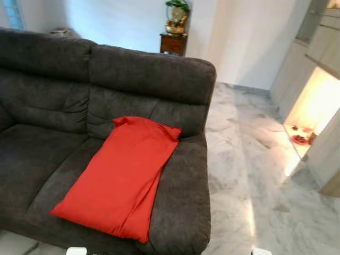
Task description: Move the pillow to the sofa from floor
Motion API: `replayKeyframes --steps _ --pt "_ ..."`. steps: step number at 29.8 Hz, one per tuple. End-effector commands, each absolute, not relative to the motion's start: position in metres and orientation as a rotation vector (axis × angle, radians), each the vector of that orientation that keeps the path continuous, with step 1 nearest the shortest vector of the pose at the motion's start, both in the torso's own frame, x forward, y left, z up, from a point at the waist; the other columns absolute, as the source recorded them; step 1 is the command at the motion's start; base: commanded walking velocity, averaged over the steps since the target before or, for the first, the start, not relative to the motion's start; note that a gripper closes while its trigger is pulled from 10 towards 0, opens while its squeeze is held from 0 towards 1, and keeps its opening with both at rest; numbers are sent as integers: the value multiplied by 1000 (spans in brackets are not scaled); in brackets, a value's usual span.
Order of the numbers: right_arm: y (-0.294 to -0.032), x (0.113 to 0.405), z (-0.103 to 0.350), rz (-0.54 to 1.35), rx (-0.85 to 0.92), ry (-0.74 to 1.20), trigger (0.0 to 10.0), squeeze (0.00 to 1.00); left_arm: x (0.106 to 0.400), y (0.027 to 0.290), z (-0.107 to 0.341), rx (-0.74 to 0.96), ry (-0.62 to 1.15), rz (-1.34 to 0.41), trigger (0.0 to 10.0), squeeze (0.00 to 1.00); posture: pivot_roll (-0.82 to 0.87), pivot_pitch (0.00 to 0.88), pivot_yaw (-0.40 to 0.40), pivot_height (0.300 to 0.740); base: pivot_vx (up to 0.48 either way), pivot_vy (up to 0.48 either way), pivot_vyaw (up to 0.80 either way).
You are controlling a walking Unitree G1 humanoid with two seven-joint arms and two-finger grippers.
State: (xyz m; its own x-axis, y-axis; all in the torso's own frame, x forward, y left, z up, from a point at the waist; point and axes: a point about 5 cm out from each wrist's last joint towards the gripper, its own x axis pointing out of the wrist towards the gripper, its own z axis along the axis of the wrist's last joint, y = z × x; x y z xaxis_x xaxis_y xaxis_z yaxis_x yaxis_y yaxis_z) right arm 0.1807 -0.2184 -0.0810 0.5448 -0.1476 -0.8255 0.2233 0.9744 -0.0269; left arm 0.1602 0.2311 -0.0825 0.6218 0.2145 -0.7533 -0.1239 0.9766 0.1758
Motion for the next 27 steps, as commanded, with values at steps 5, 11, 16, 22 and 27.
replayKeyframes --steps 5,11,16,22,27 --pt "-219 186 -78 -220 80 952 10000 0 163 234 -81 114 880 199 10000 0 153 0 -62 740 0 0 0" --pt "-216 193 -75 -184 62 917 10000 0 164 235 -80 121 879 186 10000 0 144 0 -48 740 0 0 0" --pt "-252 239 -31 -305 98 576 10000 0 164 239 -79 134 875 179 10000 0 126 0 -27 740 0 0 0" --pt "-304 258 15 -496 159 282 10000 0 159 243 -80 155 883 168 10000 0 117 0 -21 740 0 0 0" --pt "-322 256 52 -481 10 -2 10000 0 155 246 -80 160 882 162 10000 0 96 0 -2 740 0 0 0"
